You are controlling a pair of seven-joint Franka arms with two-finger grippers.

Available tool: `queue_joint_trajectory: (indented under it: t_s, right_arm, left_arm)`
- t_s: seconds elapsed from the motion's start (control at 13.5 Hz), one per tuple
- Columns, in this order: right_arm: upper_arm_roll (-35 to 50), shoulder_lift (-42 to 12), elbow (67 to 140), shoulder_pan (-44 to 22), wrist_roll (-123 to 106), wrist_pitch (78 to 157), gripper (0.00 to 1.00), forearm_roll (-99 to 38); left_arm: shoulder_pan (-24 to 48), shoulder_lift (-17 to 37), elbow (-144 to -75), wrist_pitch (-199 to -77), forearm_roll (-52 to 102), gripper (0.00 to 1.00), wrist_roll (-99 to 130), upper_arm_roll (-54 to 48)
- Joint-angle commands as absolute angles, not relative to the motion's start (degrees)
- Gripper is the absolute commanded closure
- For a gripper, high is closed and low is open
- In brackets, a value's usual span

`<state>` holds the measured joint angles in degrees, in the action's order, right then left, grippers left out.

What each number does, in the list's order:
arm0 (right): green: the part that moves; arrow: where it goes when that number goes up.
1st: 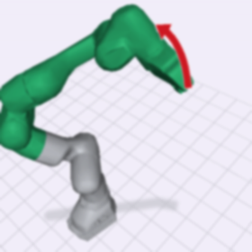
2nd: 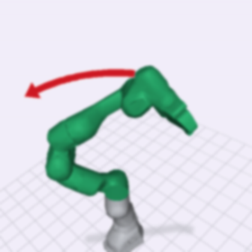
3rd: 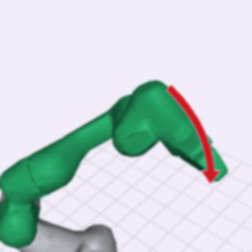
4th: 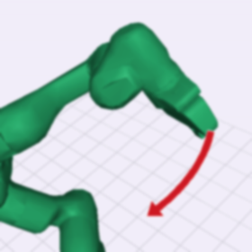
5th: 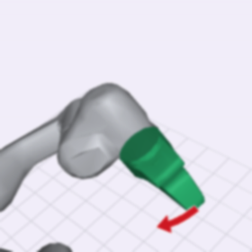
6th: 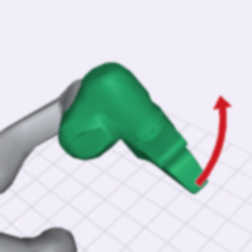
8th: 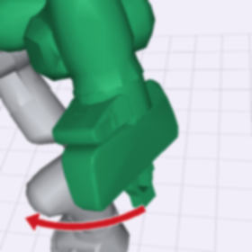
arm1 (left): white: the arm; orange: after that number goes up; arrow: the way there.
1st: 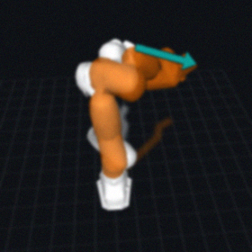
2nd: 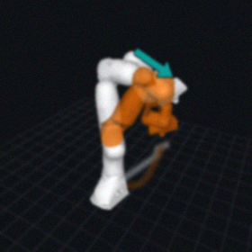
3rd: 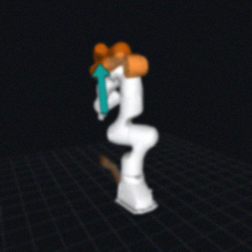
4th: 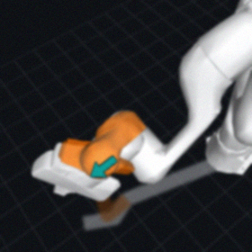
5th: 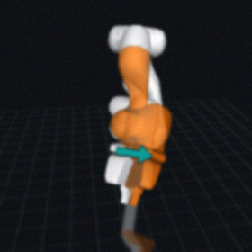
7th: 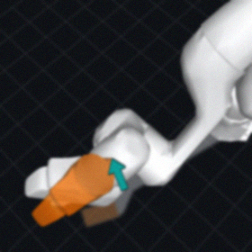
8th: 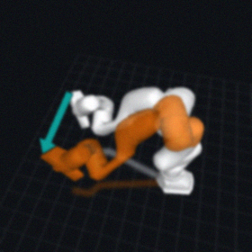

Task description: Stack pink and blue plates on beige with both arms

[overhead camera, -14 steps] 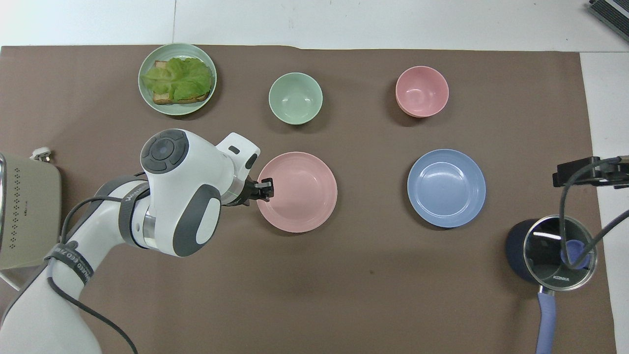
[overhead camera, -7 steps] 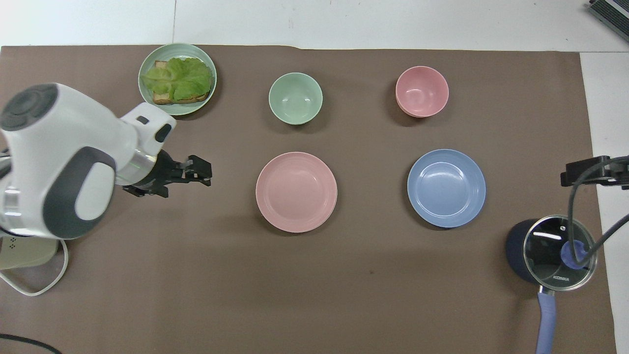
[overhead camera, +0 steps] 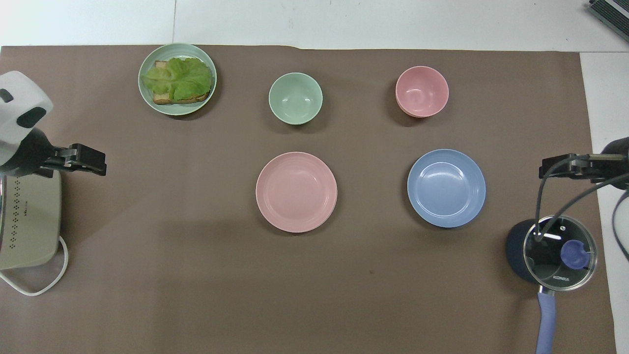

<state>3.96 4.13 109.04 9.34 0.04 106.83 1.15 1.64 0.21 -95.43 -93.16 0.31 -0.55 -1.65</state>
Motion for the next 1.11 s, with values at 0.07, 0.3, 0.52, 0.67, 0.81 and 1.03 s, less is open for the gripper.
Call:
queue_joint_trajectory:
  t_s: [0.07, 0.3, 0.52, 0.67, 0.81, 1.03]
  right_arm:
    - [4.0, 2.5, 117.0, 10.5, -4.2, 115.6, 0.0, 0.3]
    - [4.0, 0.2, 121.2, 10.8, -4.7, 122.0, 0.0, 0.3]
    - [4.1, -3.1, 122.7, 10.8, -4.7, 126.9, 0.0, 0.2]
    - [4.2, -4.7, 122.7, 10.2, -4.7, 129.7, 0.0, 0.0]
    - [4.4, -6.5, 122.7, 10.0, -4.7, 131.9, 0.0, -0.1]
    - [4.4, -8.5, 122.7, 9.6, -4.8, 133.9, 0.0, -2.9]
  left_arm:
    - [1.0, -1.6, -94.4, -91.7, -1.3, 0.0, -3.4, -2.1]
    - [1.1, -1.5, -94.4, -91.8, -1.1, 0.0, -3.3, -2.2]
    - [1.1, -1.5, -94.3, -91.8, -0.8, 0.0, -3.3, -2.2]
    - [1.0, -1.5, -94.3, -91.8, -0.8, 0.0, -3.3, -2.2]
    - [1.1, -1.5, -94.4, -91.8, -0.8, 0.0, -3.3, -2.2]
    - [1.1, -1.5, -94.3, -91.8, -0.8, 0.0, -3.3, -2.2]
